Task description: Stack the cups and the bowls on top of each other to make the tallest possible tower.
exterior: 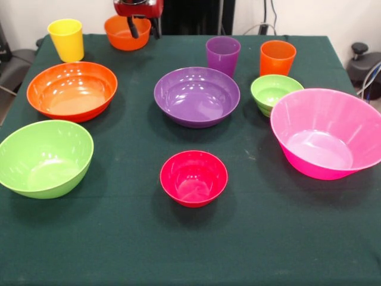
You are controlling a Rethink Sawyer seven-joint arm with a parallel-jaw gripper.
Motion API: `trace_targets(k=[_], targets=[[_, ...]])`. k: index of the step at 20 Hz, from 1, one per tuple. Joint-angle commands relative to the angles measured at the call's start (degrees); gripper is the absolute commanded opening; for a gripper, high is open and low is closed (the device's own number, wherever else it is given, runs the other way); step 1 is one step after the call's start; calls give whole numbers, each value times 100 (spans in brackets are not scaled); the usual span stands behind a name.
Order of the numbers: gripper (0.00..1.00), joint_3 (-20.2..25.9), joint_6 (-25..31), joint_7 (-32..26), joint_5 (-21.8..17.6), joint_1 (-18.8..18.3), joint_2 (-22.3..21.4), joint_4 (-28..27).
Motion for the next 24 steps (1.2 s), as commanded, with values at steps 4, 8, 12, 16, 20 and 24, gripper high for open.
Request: trace_targets(k=[4,8,12,16,20,24], targets=[[100,49,-350,-19,-492,33,308,-177],[100,18,-408,18,-543,1,353,-150],[100,1,-427,41,-549,-13,353,-114],[100,-15,-442,23,-582,-43,370,-111],[100,-30,-486,1,-640,-85,433,-138],[100,35,-406,-1,-564,-63,349,-147]])
